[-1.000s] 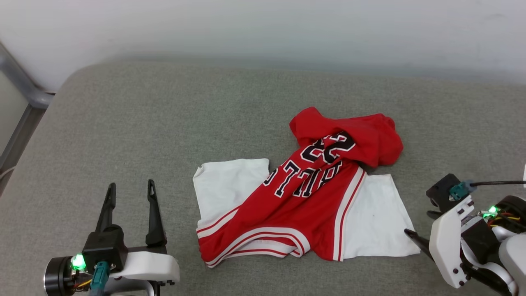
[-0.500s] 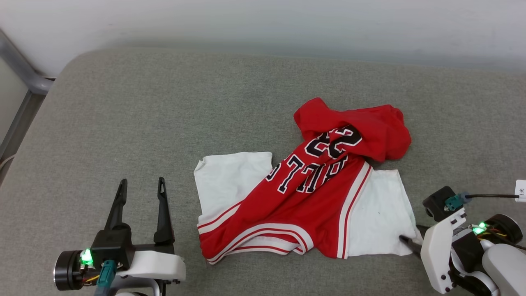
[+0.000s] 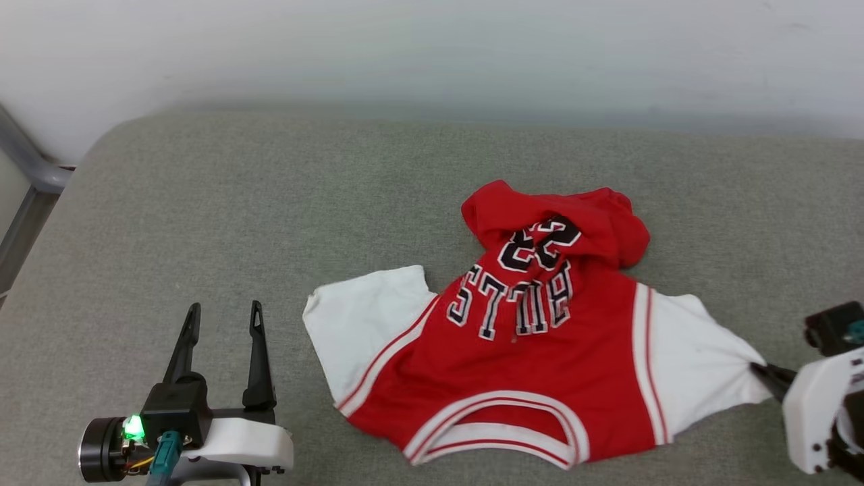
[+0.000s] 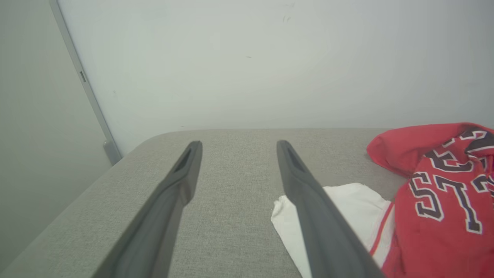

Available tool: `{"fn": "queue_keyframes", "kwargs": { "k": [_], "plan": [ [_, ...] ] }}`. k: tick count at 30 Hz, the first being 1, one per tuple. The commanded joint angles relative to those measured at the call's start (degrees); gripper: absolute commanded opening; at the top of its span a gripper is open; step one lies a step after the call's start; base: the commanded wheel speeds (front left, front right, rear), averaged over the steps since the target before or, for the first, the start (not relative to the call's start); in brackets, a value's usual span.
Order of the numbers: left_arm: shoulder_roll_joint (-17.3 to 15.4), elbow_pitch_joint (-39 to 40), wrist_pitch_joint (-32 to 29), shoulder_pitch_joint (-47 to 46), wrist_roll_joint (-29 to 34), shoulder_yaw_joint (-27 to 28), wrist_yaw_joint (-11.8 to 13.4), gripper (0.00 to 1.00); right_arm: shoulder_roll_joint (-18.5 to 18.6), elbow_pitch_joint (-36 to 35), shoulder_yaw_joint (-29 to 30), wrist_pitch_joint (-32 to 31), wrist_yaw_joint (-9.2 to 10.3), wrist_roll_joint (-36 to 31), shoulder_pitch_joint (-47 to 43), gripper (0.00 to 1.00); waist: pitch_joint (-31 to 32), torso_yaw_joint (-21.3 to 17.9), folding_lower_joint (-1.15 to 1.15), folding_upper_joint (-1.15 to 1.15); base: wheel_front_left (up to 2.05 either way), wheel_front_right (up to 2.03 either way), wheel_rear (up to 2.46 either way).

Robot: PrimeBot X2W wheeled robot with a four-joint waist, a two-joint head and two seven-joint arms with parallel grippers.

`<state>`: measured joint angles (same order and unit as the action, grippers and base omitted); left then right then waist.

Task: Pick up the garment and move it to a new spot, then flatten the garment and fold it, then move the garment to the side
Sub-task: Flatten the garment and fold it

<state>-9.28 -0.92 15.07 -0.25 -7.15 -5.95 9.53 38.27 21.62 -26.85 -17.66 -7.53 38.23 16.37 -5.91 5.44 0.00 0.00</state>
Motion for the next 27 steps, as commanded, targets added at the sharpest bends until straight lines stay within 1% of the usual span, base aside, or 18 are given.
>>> {"fn": "queue_keyframes", "kwargs": {
  "k": [1,4,7,12,14,15,16,17,21,23,24,27],
  "plan": [
    [0.30,-0.14,0.14,0.48,0.45,0.45,-0.61,1.00,1.02,0.20,1.98,-0.39,0.09,0.53,-1.79,0.00,0.25,-0.35,0.00,0.00,0.00,0.00,0.00],
    [0.64,-0.60,0.14,0.48,0.91,1.12,-1.51,1.00,1.97,1.67,5.31,-1.09,0.08,1.09,-4.38,0.00,0.34,-0.66,0.00,0.00,0.00,0.00,0.00],
    [1.00,-1.36,0.14,0.07,1.33,1.55,-2.44,1.00,2.32,4.96,8.13,-1.43,0.09,0.82,-6.55,0.00,0.29,-0.77,0.00,0.00,0.00,0.00,0.00],
    [1.18,-3.14,0.14,-0.75,1.87,2.06,-3.87,1.00,-0.40,11.14,10.53,-1.29,0.08,0.83,-8.75,0.00,0.49,-0.87,0.00,0.00,0.00,0.00,0.00],
    [1.13,-4.05,0.14,-0.99,1.99,2.20,-4.53,1.00,-1.59,12.69,10.90,-0.18,0.08,0.54,-8.74,0.00,0.66,-0.94,0.00,0.00,0.00,0.00,0.00],
    [1.05,-4.56,0.14,-1.09,2.02,2.28,-4.79,1.00,-2.02,13.24,11.16,0.73,0.08,0.19,-8.49,0.14,0.79,-1.00,0.00,0.00,0.00,0.00,0.00],
    [0.98,-4.96,0.14,-1.31,1.91,2.46,-5.02,1.00,-2.39,13.59,11.53,2.14,0.08,-0.43,-8.09,0.68,1.03,-1.10,0.00,0.00,0.00,0.00,0.00],
    [0.87,-5.47,0.14,-1.48,1.70,2.52,-5.58,1.00,-2.42,13.69,11.79,3.66,0.08,-1.57,-7.65,1.00,1.23,-1.16,0.00,0.00,0.00,0.00,0.00],
    [-0.03,-7.42,0.14,-2.66,0.72,3.03,-7.86,1.00,-4.08,12.51,13.84,10.12,0.07,-5.06,-6.83,1.00,2.61,-1.47,0.00,0.00,0.00,0.00,0.00],
    [-1.22,-8.69,0.14,-3.91,0.63,3.22,-9.40,1.00,-4.63,11.15,15.53,13.52,0.08,-7.73,-6.93,1.00,3.23,-1.68,0.00,0.00,0.00,0.00,0.00],
    [-2.76,-10.92,0.14,-6.15,0.67,2.66,-11.56,1.00,-6.72,8.29,18.24,16.94,0.07,-11.49,-8.34,1.00,4.08,-2.03,0.00,0.00,0.00,0.00,0.00],
    [-4.13,-12.09,-0.23,-9.00,1.01,1.47,-13.14,1.00,-9.05,4.47,21.74,19.12,0.07,-15.06,-9.51,1.00,4.45,-2.49,0.00,0.00,0.00,0.00,0.00]
  ]
}}
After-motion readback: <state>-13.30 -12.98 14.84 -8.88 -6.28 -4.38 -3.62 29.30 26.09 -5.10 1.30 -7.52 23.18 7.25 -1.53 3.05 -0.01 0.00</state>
